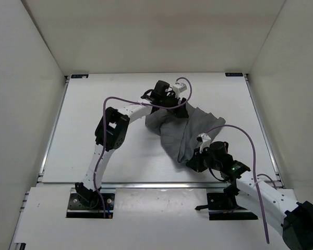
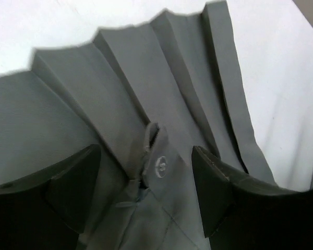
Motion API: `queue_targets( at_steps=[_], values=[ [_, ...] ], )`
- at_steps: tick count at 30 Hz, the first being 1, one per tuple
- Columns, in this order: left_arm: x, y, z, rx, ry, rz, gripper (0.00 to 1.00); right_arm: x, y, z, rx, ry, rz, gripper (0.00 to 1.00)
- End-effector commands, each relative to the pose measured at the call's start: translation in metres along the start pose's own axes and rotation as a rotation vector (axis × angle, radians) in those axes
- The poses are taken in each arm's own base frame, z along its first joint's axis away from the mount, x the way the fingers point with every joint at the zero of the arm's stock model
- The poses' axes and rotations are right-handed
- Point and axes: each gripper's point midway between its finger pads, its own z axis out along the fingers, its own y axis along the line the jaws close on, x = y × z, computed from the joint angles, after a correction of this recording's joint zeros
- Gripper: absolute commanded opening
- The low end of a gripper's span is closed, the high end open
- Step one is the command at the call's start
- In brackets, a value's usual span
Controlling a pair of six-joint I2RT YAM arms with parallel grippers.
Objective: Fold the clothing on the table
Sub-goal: Flatten the skirt out
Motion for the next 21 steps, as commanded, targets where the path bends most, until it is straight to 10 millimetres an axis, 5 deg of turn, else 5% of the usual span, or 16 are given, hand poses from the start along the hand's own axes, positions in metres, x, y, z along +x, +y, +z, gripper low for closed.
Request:
queue_targets(
  at_steps=[1,3,4,5,8,10,12,15,21],
  values=[
    [-0.012,-0.018,-0.001,0.02,-0.007,0.062,0.64,-0.009,0.005,-0.001,-0.017,-0.027,-0.006,0.0],
    [-0.008,-0.011,0.001,-0.01,-0.003,0.048,0.34,-0.013,0.006,-0.002,-0.019,-0.042,-0.008,0.0],
    [-0.01,-0.008,0.0,-0.028,-0.011,0.039,0.03,-0.014,0.006,-0.002,-0.018,-0.047,-0.014,0.0],
    [-0.013,-0.001,-0.002,-0.052,-0.02,0.021,0.0,-0.013,0.005,-0.002,-0.016,-0.045,-0.012,0.0],
    [-0.039,-0.003,-0.025,-0.032,-0.101,-0.019,0.0,-0.021,0.006,-0.005,-0.016,-0.07,-0.008,0.0],
    [-0.067,0.001,-0.063,-0.039,-0.19,-0.048,0.0,-0.034,0.011,-0.012,-0.05,-0.103,-0.008,0.0],
    [-0.099,-0.015,-0.113,-0.035,-0.294,-0.044,0.0,-0.06,0.009,-0.026,-0.058,-0.174,-0.002,0.0],
    [-0.133,-0.026,-0.197,-0.039,-0.47,-0.049,0.0,-0.125,-0.002,-0.068,-0.047,-0.343,0.01,0.0],
    [-0.138,-0.093,-0.321,-0.087,-0.701,0.001,0.0,-0.189,0.027,-0.11,-0.11,-0.436,-0.137,0.0]
  ],
)
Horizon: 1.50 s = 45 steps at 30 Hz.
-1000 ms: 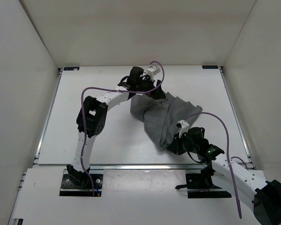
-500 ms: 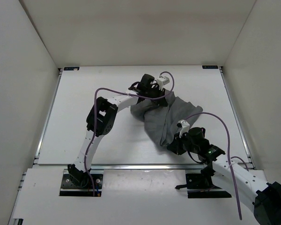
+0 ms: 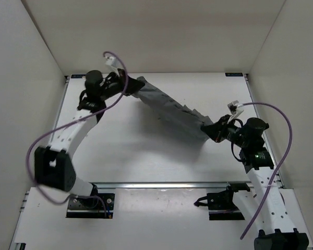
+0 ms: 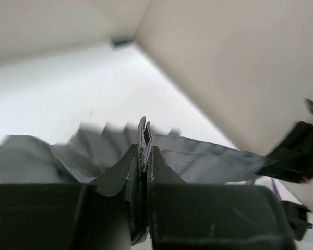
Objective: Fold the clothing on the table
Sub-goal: Flatten the skirt out
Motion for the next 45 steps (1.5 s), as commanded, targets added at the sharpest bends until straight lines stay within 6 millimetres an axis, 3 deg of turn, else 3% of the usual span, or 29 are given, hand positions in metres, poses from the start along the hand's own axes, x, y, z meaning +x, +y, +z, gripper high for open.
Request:
queue_targets(
  at_steps=[1,5,9,12,14,15,18,20,22,23,24,25,26,27,28,29,30,31,32,35,38,39,40,42,43,44,45],
  values=[
    [-0.049,-0.067,-0.054,0.08,-0.187,0.092,0.0,-0.036,0.041,-0.008,-0.13,-0.034,-0.134,0.0],
    [-0.076,-0.101,-0.118,0.053,-0.327,0.128,0.0,-0.078,0.078,-0.022,-0.203,-0.091,-0.194,0.0],
    [-0.098,-0.137,-0.157,0.006,-0.412,0.225,0.0,-0.117,0.095,-0.038,-0.212,-0.158,-0.271,0.0],
    [-0.106,-0.125,-0.17,-0.096,-0.472,0.229,0.0,-0.153,0.105,-0.041,-0.231,-0.206,-0.336,0.0],
    [-0.107,-0.108,-0.172,-0.151,-0.5,0.199,0.0,-0.158,0.097,-0.026,-0.258,-0.183,-0.327,0.0],
    [-0.102,-0.096,-0.169,-0.173,-0.505,0.183,0.0,-0.164,0.094,-0.022,-0.259,-0.196,-0.344,0.0],
    [-0.095,-0.068,-0.158,-0.189,-0.506,0.146,0.0,-0.16,0.075,0.016,-0.298,-0.126,-0.315,0.0],
    [-0.08,-0.04,-0.139,-0.195,-0.464,0.111,0.0,-0.155,0.058,0.043,-0.277,-0.086,-0.303,0.0],
    [-0.074,-0.028,-0.123,-0.153,-0.44,0.093,0.0,-0.156,0.05,0.065,-0.274,-0.073,-0.348,0.01],
    [-0.071,-0.007,-0.114,-0.177,-0.421,0.067,0.0,-0.161,0.036,0.079,-0.254,-0.06,-0.335,0.0],
    [-0.074,0.0,-0.11,-0.177,-0.419,0.063,0.0,-0.17,0.024,0.091,-0.238,-0.052,-0.337,0.0],
    [-0.078,0.009,-0.097,-0.174,-0.392,0.061,0.0,-0.194,0.027,0.091,-0.225,-0.079,-0.378,0.0],
    [-0.085,0.022,-0.087,-0.179,-0.383,0.047,0.0,-0.195,0.002,0.108,-0.167,-0.048,-0.346,0.0],
    [-0.093,0.022,-0.084,-0.164,-0.383,0.053,0.0,-0.215,-0.006,0.119,-0.122,-0.035,-0.41,0.0],
    [-0.105,0.022,-0.077,-0.14,-0.373,0.061,0.0,-0.246,0.009,0.113,-0.111,-0.057,-0.484,0.01],
    [-0.123,0.021,-0.075,-0.129,-0.393,0.084,0.0,-0.241,-0.013,0.125,-0.061,0.01,-0.46,0.0],
    [-0.128,0.019,-0.073,-0.127,-0.389,0.086,0.0,-0.272,-0.004,0.127,-0.076,-0.033,-0.499,0.0],
    [-0.15,0.007,-0.074,-0.118,-0.414,0.142,0.0,-0.291,0.0,0.121,-0.078,-0.052,-0.503,0.0],
    [-0.156,0.005,-0.077,-0.125,-0.426,0.158,0.0,-0.303,0.003,0.118,-0.083,-0.089,-0.514,0.0],
    [-0.153,0.002,-0.076,-0.146,-0.422,0.187,0.0,-0.286,-0.012,0.116,-0.092,-0.084,-0.489,0.0],
    [-0.119,0.015,-0.072,-0.187,-0.404,0.17,0.0,-0.222,-0.034,0.137,-0.095,0.024,-0.441,0.0],
    [-0.1,0.024,-0.072,-0.199,-0.395,0.142,0.0,-0.193,-0.044,0.147,-0.095,0.066,-0.414,0.0],
    [-0.069,0.037,-0.068,-0.22,-0.353,0.092,0.0,-0.186,-0.045,0.149,-0.099,0.059,-0.421,0.0],
    [-0.03,0.052,-0.068,-0.246,-0.328,0.048,0.0,-0.124,-0.054,0.161,-0.113,0.138,-0.368,0.0],
    [0.003,0.066,-0.071,-0.276,-0.285,-0.001,0.0,-0.117,-0.048,0.162,-0.129,0.115,-0.393,0.0],
    [0.037,0.073,-0.074,-0.281,-0.258,-0.066,0.0,-0.094,-0.049,0.163,-0.123,0.122,-0.394,0.0],
    [0.039,0.07,-0.076,-0.263,-0.301,-0.058,0.0,-0.057,-0.049,0.161,-0.121,0.17,-0.379,0.0]
  ],
)
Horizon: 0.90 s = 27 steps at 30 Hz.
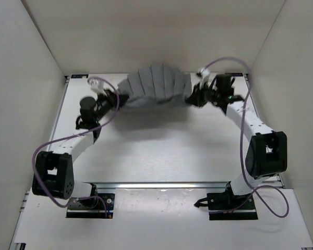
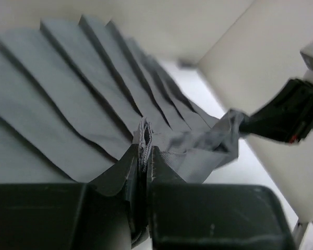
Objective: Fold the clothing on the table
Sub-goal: Flatten the skirt out
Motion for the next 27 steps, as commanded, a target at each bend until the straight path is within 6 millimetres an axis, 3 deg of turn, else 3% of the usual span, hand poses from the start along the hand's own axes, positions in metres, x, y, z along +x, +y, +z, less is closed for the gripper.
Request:
queue_targets(
  at_steps=[1,2,4,5,8,9,11,13,14,15,16,17,18,19,21,23,24,25,26,27],
  values=[
    [0.065,0.021,-0.025,-0.036,0.012,-0.103,0.0,0.043,0.025,0.019,-0.011,-0.016,-0.086,0.0],
    [0.091,0.027,-0.037,-0.051,0.048,-0.153,0.0,0.066,0.032,0.019,-0.003,-0.001,-0.08,0.0],
    [0.105,0.021,-0.047,-0.014,0.047,-0.153,0.03,0.111,0.054,0.024,-0.017,0.056,-0.059,0.0],
    [0.12,0.018,-0.053,-0.006,0.077,-0.161,0.05,0.116,0.059,0.023,0.0,0.057,-0.06,0.0],
    [0.138,0.003,-0.067,0.04,0.094,-0.13,0.11,0.163,0.088,0.019,-0.002,0.11,-0.034,0.0],
    [0.139,-0.005,-0.07,0.062,0.089,-0.118,0.14,0.165,0.091,0.016,0.006,0.104,-0.038,0.0],
    [0.157,-0.011,-0.086,0.074,0.117,-0.098,0.16,0.19,0.103,0.011,0.016,0.125,-0.012,0.0],
    [0.166,-0.016,-0.101,0.071,0.105,-0.072,0.17,0.199,0.112,0.003,0.008,0.111,-0.007,0.0],
    [0.171,-0.013,-0.112,0.055,0.094,-0.059,0.13,0.21,0.114,-0.001,0.006,0.121,-0.004,0.0],
    [0.175,-0.014,-0.124,0.052,0.081,-0.053,0.11,0.208,0.117,-0.004,-0.002,0.105,-0.001,0.0],
    [0.165,-0.019,-0.128,0.068,0.035,-0.028,0.03,0.213,0.118,-0.01,0.003,0.093,-0.006,0.01],
    [0.176,-0.013,-0.141,0.038,0.046,-0.041,0.0,0.225,0.119,-0.015,0.005,0.104,-0.001,0.0],
    [0.175,-0.014,-0.148,0.041,0.029,-0.016,0.0,0.218,0.121,-0.019,0.01,0.072,-0.017,0.0],
    [0.187,-0.009,-0.154,0.015,0.064,-0.017,0.0,0.215,0.123,-0.024,0.008,0.043,-0.026,0.0],
    [0.179,-0.008,-0.162,-0.003,0.011,0.025,0.0,0.214,0.129,-0.031,0.007,0.019,-0.045,0.0],
    [0.185,-0.004,-0.171,-0.037,0.009,0.007,0.0,0.207,0.141,-0.04,-0.002,-0.013,-0.061,0.0],
    [0.184,0.004,-0.174,-0.079,-0.004,-0.002,0.0,0.213,0.149,-0.043,-0.015,0.006,-0.059,0.01],
    [0.166,-0.001,-0.174,-0.072,-0.086,0.013,0.0,0.209,0.15,-0.048,0.004,-0.013,-0.073,0.0],
    [0.161,-0.001,-0.176,-0.076,-0.11,0.022,0.0,0.2,0.157,-0.052,0.0,-0.055,-0.069,0.0],
    [0.169,0.009,-0.179,-0.125,-0.09,-0.005,0.0,0.201,0.165,-0.054,-0.01,-0.056,-0.049,0.0]
  ],
)
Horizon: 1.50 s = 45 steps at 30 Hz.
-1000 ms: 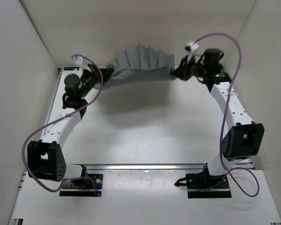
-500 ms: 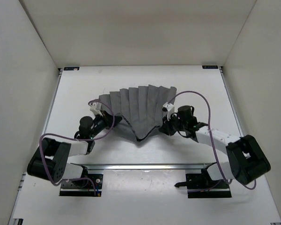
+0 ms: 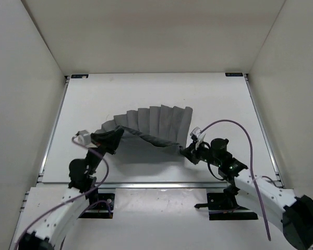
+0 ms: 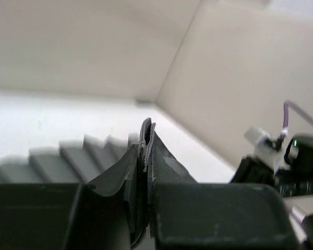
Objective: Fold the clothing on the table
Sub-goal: Flatten the skirt out
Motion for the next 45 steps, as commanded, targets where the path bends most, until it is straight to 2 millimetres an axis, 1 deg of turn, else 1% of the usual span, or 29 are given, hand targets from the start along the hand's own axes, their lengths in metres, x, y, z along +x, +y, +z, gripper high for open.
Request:
queue_targets(
  at_steps=[1,2,5,7,10,11,13,15,16,18,19,22,25,26,27,28,30,31,32,33,35,36,37,38,39,40,43,44,45],
  values=[
    [0.081,0.065,-0.056,-0.256,0.136,-0.048,0.0,-0.02,0.01,-0.011,0.032,-0.096,-0.001,0.0],
    [0.084,0.071,-0.059,-0.279,0.147,-0.045,0.0,-0.027,0.014,-0.015,0.022,-0.13,0.006,0.0],
    [0.086,0.065,-0.059,-0.243,0.166,-0.064,0.0,-0.035,0.013,-0.03,0.012,-0.167,0.027,0.0],
    [0.099,0.063,-0.063,-0.239,0.225,-0.09,0.0,-0.032,0.01,-0.036,0.023,-0.16,0.043,0.0],
    [0.107,0.064,-0.065,-0.255,0.26,-0.112,0.0,-0.045,0.003,-0.044,0.068,-0.205,0.042,0.0],
    [0.106,0.064,-0.065,-0.255,0.269,-0.11,0.0,-0.047,-0.005,-0.047,0.112,-0.211,0.045,0.0],
    [0.104,0.066,-0.064,-0.277,0.293,-0.104,0.0,-0.054,-0.004,-0.049,0.107,-0.225,0.041,0.0],
    [0.09,0.067,-0.054,-0.322,0.313,-0.094,0.0,-0.061,-0.007,-0.054,0.123,-0.224,0.037,0.0],
    [0.096,0.073,-0.058,-0.351,0.366,-0.074,0.0,-0.066,-0.009,-0.056,0.133,-0.216,0.022,0.0],
    [0.081,0.068,-0.042,-0.355,0.421,-0.042,0.0,-0.072,-0.018,-0.057,0.168,-0.184,0.006,0.0],
    [0.085,0.069,-0.042,-0.369,0.456,-0.037,0.0,-0.081,-0.021,-0.059,0.172,-0.192,-0.008,0.0],
    [0.073,0.072,-0.023,-0.388,0.475,-0.047,0.0,-0.091,-0.034,-0.046,0.132,-0.179,0.022,0.0],
    [0.059,0.077,0.004,-0.38,0.47,-0.059,0.0,-0.117,-0.058,-0.032,0.121,-0.218,0.031,0.0],
    [0.054,0.08,0.017,-0.373,0.464,-0.054,0.0,-0.137,-0.062,-0.031,0.124,-0.242,-0.018,0.0],
    [0.05,0.083,0.031,-0.365,0.476,-0.056,0.0,-0.135,-0.077,-0.02,0.154,-0.197,-0.039,0.0],
    [0.045,0.083,0.041,-0.35,0.471,-0.051,0.0,-0.152,-0.086,-0.013,0.158,-0.192,-0.06,0.0],
    [0.028,0.092,0.083,-0.323,0.459,-0.034,0.0,-0.202,-0.112,-0.012,0.185,-0.247,-0.114,0.0],
    [0.022,0.097,0.093,-0.32,0.451,-0.034,0.0,-0.203,-0.121,0.0,0.141,-0.234,-0.114,0.0],
    [0.008,0.103,0.118,-0.303,0.435,-0.025,0.0,-0.226,-0.146,0.0,0.162,-0.26,-0.121,0.0],
    [-0.007,0.104,0.144,-0.272,0.417,-0.022,0.0,-0.23,-0.158,-0.002,0.165,-0.247,-0.123,0.0],
    [-0.033,0.112,0.177,-0.242,0.4,-0.014,0.0,-0.281,-0.184,0.001,0.176,-0.266,-0.199,0.0],
    [-0.05,0.112,0.196,-0.216,0.387,-0.005,0.0,-0.316,-0.186,-0.013,0.19,-0.302,-0.269,0.0],
    [-0.075,0.11,0.214,-0.199,0.344,0.02,0.0,-0.311,-0.192,-0.007,0.182,-0.265,-0.244,0.0],
    [-0.08,0.113,0.217,-0.21,0.346,0.027,0.0,-0.331,-0.198,-0.015,0.199,-0.288,-0.273,0.0],
    [-0.095,0.111,0.226,-0.197,0.328,0.057,0.0,-0.348,-0.202,-0.025,0.201,-0.311,-0.295,0.0],
    [-0.105,0.109,0.232,-0.197,0.312,0.073,0.0,-0.348,-0.202,-0.023,0.184,-0.302,-0.281,0.0],
    [-0.105,0.107,0.228,-0.197,0.31,0.078,0.0,-0.343,-0.203,-0.023,0.184,-0.288,-0.296,0.0],
    [-0.086,0.103,0.223,-0.187,0.334,0.064,0.0,-0.324,-0.202,-0.018,0.18,-0.267,-0.272,0.0],
    [-0.081,0.105,0.22,-0.189,0.329,0.071,0.0,-0.303,-0.202,-0.01,0.163,-0.261,-0.248,0.0]
  ],
)
